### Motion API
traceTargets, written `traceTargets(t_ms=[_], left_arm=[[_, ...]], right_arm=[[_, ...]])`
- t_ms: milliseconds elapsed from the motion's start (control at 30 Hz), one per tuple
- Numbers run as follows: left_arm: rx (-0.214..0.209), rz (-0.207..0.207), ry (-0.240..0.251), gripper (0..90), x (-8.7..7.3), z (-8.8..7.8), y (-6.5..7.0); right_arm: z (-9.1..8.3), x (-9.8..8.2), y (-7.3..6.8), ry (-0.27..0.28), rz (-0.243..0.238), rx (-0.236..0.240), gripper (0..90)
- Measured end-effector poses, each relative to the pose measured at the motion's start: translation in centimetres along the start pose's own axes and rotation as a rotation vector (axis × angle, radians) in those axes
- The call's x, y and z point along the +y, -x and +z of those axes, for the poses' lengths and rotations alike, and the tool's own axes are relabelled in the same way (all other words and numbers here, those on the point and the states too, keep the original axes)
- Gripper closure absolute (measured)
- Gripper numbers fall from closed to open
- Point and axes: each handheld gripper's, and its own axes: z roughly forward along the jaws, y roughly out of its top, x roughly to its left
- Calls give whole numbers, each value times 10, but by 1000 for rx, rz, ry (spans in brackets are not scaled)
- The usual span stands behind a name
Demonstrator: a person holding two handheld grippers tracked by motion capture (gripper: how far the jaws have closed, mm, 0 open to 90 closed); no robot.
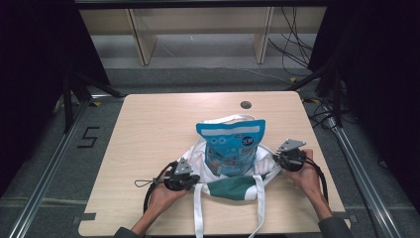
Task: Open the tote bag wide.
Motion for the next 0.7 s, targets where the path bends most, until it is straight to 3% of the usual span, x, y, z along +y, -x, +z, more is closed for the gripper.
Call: traceTargets(t_ms=[33,100,200,367,633,700], left_arm=[[10,20,-1,892,2,1,-2],[16,-1,3,892,4,4,-5],[23,4,2,892,8,8,-15],[35,-42,20,892,14,16,-26],[65,-43,21,888,18,21,-31],[66,-47,22,886,19,22,-31]], right_arm=[[3,2,2,0,4,-4,876],[8,7,5,-4,6,-19,875],[17,13,10,0,9,-32,874],[28,19,20,27,33,-41,871],[35,22,26,48,65,-40,861],[36,22,28,55,80,-45,811]])
